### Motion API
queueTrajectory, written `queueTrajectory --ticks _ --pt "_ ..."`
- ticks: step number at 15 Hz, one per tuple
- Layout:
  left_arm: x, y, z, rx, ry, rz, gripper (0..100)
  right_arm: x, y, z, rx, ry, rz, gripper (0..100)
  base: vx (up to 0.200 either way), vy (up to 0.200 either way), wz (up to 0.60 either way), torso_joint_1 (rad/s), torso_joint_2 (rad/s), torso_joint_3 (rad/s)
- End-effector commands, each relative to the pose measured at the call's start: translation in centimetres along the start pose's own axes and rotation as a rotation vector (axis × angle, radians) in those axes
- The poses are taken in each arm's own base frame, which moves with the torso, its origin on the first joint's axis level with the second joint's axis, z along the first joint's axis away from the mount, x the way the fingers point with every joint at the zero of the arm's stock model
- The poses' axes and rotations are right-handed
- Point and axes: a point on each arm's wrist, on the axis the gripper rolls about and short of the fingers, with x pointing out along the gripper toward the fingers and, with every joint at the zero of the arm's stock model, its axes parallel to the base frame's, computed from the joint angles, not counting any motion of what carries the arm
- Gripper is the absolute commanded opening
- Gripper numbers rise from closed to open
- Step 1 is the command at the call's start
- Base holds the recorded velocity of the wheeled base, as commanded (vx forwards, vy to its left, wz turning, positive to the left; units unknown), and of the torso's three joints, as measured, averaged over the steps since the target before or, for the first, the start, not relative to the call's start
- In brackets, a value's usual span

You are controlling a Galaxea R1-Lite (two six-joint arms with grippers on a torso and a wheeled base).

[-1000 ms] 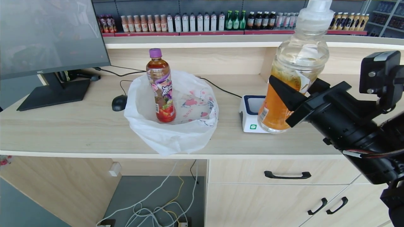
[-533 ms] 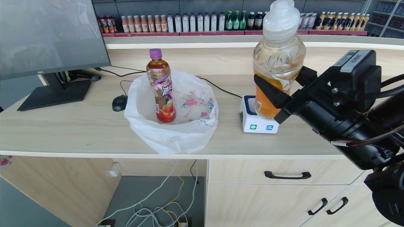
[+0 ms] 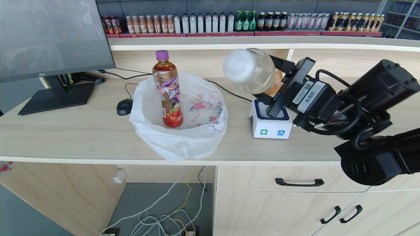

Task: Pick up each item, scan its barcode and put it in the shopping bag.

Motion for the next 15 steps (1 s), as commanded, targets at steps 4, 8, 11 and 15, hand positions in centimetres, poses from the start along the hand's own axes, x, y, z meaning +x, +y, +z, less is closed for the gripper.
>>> queueTrajectory --ticks 4,8,11,15 --pt "0.0 0.0 0.0 0.000 0.001 0.000 100 -3.2 0.8 -2.1 -0.076 0.000 0.113 0 0.000 0.000 0.00 0.000 0.00 0.000" --pt "0.0 0.0 0.0 0.000 0.001 0.000 100 -3.4 0.4 -1.8 -0.091 -0.018 0.116 0 0.000 0.000 0.00 0.000 0.00 0.000" --pt "0.0 0.0 0.0 0.000 -0.001 0.000 100 -3.5 1.0 -2.3 -0.050 -0.028 0.152 0 0.000 0.000 0.00 0.000 0.00 0.000" --pt "0.0 0.0 0.0 0.000 0.001 0.000 100 -3.5 2.0 -3.1 -0.003 -0.038 0.188 0 0.000 0.000 0.00 0.000 0.00 0.000"
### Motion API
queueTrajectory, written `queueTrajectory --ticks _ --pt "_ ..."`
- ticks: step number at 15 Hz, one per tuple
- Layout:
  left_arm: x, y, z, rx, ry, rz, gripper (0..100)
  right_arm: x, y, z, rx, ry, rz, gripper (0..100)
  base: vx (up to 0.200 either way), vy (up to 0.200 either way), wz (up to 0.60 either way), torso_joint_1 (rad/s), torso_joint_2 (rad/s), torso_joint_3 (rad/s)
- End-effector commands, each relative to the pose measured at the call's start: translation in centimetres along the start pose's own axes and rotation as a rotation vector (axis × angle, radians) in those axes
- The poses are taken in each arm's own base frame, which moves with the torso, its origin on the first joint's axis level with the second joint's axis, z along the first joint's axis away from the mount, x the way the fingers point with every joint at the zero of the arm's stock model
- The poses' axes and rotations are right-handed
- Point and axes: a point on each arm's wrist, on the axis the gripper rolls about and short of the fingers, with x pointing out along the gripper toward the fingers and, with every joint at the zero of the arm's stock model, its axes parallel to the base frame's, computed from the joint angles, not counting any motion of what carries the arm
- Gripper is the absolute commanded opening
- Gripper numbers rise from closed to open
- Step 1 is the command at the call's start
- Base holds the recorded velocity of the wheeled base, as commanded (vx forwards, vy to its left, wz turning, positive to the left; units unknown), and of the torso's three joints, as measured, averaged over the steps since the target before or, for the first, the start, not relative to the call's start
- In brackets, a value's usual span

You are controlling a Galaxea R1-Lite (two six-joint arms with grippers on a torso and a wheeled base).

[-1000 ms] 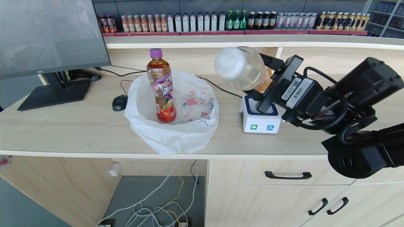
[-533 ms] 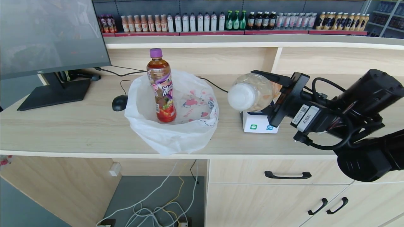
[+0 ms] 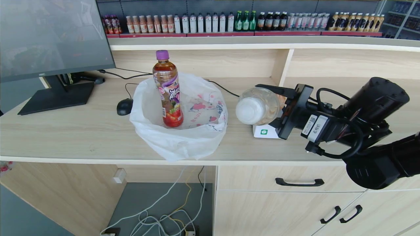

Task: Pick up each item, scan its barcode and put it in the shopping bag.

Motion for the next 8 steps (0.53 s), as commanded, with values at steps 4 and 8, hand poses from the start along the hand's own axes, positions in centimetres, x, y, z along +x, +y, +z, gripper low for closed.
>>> queueTrajectory --ticks 4,8 --pt "-0.01 0.00 0.01 0.000 -0.001 0.000 100 -0.33 0.38 -0.69 0.005 0.020 0.006 0 0.000 0.000 0.00 0.000 0.00 0.000" --pt "0.01 0.00 -0.04 0.000 0.001 0.000 100 -0.54 0.33 -0.84 0.000 0.028 0.006 0 0.000 0.000 0.00 0.000 0.00 0.000"
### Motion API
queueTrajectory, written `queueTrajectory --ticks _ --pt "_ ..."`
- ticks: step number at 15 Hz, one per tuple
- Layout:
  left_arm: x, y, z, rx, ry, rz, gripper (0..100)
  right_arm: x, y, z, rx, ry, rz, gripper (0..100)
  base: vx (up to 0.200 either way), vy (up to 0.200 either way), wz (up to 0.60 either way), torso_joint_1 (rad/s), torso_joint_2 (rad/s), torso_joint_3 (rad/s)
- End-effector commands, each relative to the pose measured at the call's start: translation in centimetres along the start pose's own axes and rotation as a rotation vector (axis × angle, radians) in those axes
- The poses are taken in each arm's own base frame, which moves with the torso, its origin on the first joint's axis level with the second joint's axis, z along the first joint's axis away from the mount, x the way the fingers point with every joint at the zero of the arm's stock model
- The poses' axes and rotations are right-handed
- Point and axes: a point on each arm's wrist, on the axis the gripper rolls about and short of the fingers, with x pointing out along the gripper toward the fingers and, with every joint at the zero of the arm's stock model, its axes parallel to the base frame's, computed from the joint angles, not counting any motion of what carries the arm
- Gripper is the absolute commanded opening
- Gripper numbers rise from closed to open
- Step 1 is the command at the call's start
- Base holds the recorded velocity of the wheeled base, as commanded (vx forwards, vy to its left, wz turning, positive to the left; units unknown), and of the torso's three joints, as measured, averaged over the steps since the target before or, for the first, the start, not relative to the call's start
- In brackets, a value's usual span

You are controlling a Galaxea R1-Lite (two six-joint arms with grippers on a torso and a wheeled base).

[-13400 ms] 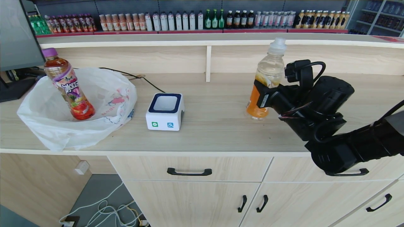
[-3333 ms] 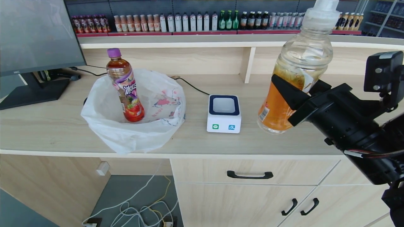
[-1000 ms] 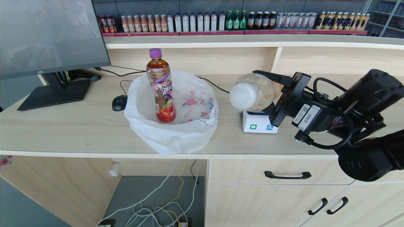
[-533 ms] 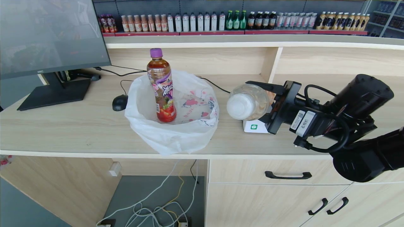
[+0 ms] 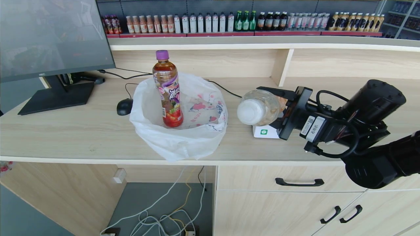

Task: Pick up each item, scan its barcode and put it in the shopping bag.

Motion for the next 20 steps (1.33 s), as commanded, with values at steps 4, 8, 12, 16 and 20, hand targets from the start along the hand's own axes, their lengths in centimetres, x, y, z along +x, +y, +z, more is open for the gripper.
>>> queueTrajectory --ticks 4,8,12,16,20 --pt "0.01 0.00 -0.04 0.000 0.001 0.000 100 -0.06 0.01 -0.08 0.000 0.004 -0.001 0 0.000 0.000 0.00 0.000 0.00 0.000" --pt "-0.01 0.00 0.01 0.000 -0.001 0.000 100 -0.09 0.08 -0.08 0.002 0.005 0.001 0 0.000 0.000 0.00 0.000 0.00 0.000" --pt "-0.01 0.00 0.01 0.000 -0.001 0.000 100 -0.17 0.30 -0.12 0.009 0.012 0.004 0 0.000 0.000 0.00 0.000 0.00 0.000" --pt "0.01 0.00 -0.04 0.000 0.001 0.000 100 -0.17 0.25 -0.08 0.008 0.013 0.002 0 0.000 0.000 0.00 0.000 0.00 0.000" --pt "-0.01 0.00 0.01 0.000 -0.001 0.000 100 -0.13 0.18 -0.02 0.004 0.013 -0.001 0 0.000 0.000 0.00 0.000 0.00 0.000"
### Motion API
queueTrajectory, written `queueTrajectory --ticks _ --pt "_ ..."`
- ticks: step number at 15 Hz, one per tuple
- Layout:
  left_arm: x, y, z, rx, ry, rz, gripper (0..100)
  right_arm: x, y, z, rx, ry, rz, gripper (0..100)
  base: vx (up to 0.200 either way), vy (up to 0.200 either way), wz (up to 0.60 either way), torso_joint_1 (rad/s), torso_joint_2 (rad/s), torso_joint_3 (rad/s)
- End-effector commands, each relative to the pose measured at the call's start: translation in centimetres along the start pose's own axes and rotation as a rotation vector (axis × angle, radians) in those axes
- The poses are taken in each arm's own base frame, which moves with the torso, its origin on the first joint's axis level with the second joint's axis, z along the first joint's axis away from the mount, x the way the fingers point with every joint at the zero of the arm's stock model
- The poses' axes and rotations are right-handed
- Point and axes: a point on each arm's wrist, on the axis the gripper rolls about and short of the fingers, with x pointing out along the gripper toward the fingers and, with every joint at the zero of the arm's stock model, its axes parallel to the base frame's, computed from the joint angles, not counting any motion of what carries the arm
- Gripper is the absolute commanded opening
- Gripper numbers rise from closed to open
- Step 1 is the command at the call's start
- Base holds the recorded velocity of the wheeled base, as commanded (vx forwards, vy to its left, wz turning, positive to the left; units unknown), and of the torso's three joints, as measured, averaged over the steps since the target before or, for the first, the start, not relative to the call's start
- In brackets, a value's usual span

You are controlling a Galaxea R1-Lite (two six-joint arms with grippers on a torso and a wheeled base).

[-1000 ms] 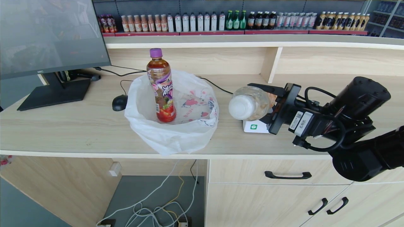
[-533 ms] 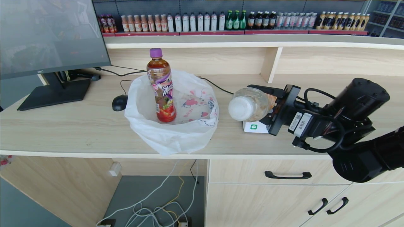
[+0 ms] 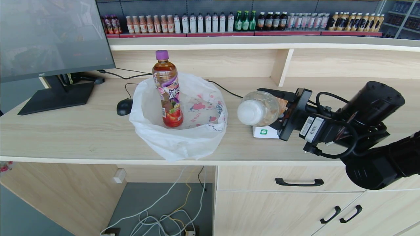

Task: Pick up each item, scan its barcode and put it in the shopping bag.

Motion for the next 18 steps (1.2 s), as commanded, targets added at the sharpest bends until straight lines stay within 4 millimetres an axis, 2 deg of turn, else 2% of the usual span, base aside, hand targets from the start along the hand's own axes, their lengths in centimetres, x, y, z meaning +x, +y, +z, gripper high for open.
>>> queueTrajectory --ticks 1,7,12,14,17,18 --pt "0.0 0.0 0.0 0.000 0.000 0.000 100 0.0 -0.1 0.1 -0.004 -0.003 -0.002 0 0.000 0.000 0.00 0.000 0.00 0.000" --pt "0.0 0.0 0.0 0.000 0.000 0.000 100 0.3 -0.1 0.7 0.005 -0.026 -0.014 0 0.000 0.000 0.00 0.000 0.00 0.000" --pt "0.0 0.0 0.0 0.000 -0.001 0.000 100 -0.3 -2.1 2.6 0.028 -0.003 -0.115 0 0.000 0.000 0.00 0.000 0.00 0.000" --pt "0.0 0.0 0.0 0.000 -0.001 0.000 100 0.4 -2.5 3.8 0.085 0.004 -0.196 0 0.000 0.000 0.00 0.000 0.00 0.000" --pt "0.0 0.0 0.0 0.000 -0.001 0.000 100 2.9 -1.9 6.7 0.248 0.037 -0.329 0 0.000 0.000 0.00 0.000 0.00 0.000" --pt "0.0 0.0 0.0 0.000 0.000 0.000 100 2.8 -2.7 7.6 0.289 0.084 -0.415 0 0.000 0.000 0.00 0.000 0.00 0.000"
